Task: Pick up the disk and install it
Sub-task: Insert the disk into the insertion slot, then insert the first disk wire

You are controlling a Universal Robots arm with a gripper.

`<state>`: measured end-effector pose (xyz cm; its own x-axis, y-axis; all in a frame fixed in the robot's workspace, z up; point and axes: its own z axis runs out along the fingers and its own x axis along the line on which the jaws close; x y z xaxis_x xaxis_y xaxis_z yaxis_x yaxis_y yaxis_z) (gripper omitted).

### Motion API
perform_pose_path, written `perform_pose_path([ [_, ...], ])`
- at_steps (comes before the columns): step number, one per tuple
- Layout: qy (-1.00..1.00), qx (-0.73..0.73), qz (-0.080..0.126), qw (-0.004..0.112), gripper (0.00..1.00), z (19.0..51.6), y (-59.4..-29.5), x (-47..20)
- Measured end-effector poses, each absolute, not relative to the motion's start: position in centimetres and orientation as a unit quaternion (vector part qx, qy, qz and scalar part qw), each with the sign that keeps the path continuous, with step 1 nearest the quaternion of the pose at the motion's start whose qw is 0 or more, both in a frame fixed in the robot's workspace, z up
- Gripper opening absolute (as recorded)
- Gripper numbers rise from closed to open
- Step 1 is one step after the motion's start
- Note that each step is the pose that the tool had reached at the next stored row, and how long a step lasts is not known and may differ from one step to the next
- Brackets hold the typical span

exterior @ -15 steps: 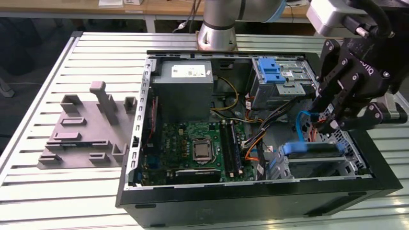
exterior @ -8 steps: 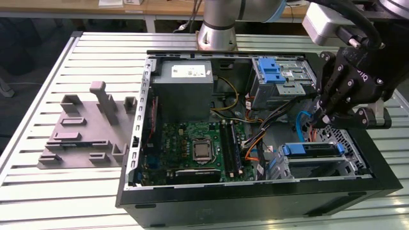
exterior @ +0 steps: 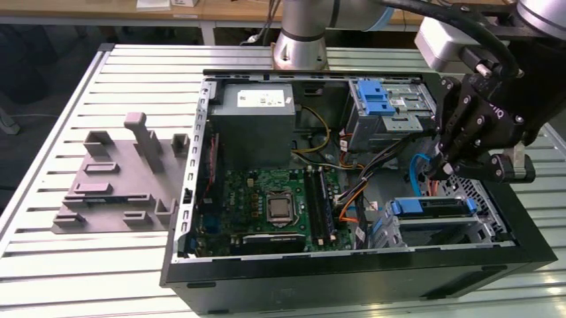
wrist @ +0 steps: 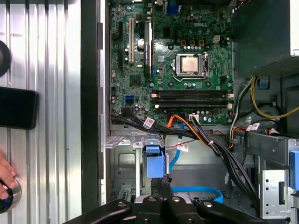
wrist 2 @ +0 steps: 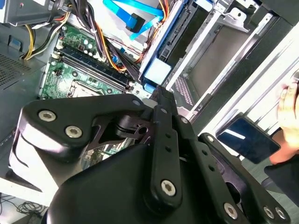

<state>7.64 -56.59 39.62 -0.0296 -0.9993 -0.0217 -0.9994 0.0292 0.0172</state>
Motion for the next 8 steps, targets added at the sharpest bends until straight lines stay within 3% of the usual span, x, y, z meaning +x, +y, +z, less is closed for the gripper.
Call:
perform_pose_path([
  [8,0.717,-0.697,0.014,0.002,0.11,38.96,-56.59,7.69],
])
